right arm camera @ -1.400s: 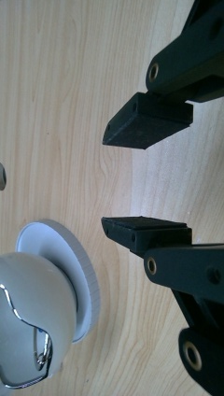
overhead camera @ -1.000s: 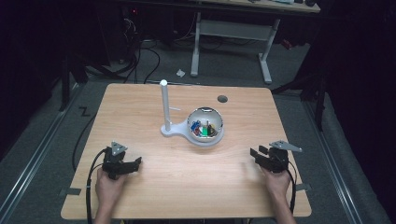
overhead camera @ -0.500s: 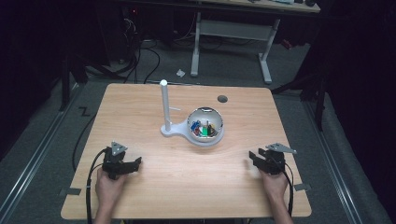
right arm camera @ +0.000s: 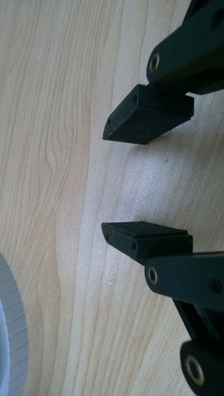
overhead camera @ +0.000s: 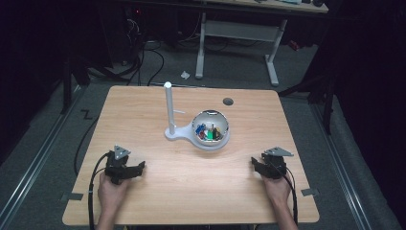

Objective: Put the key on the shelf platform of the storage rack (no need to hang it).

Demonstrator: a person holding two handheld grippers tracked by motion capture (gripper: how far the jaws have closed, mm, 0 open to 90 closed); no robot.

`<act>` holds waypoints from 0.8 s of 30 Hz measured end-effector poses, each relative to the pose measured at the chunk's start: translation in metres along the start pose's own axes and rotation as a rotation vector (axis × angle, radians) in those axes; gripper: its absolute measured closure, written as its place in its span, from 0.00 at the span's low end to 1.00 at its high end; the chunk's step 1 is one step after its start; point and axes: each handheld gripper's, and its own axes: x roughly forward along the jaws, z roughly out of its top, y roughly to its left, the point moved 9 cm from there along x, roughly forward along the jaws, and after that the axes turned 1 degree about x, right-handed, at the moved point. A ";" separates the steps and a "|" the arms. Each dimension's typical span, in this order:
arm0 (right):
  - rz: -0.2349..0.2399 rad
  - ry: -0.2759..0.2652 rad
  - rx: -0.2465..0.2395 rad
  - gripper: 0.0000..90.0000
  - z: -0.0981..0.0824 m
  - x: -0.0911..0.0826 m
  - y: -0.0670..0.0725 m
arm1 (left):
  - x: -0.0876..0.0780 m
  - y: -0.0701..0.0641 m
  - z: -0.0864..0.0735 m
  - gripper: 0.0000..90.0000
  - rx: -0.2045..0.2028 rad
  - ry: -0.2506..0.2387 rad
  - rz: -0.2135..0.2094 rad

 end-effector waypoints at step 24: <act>0.012 0.005 0.001 0.48 0.000 0.002 0.001 | 0.000 0.000 0.000 0.20 0.005 0.001 -0.003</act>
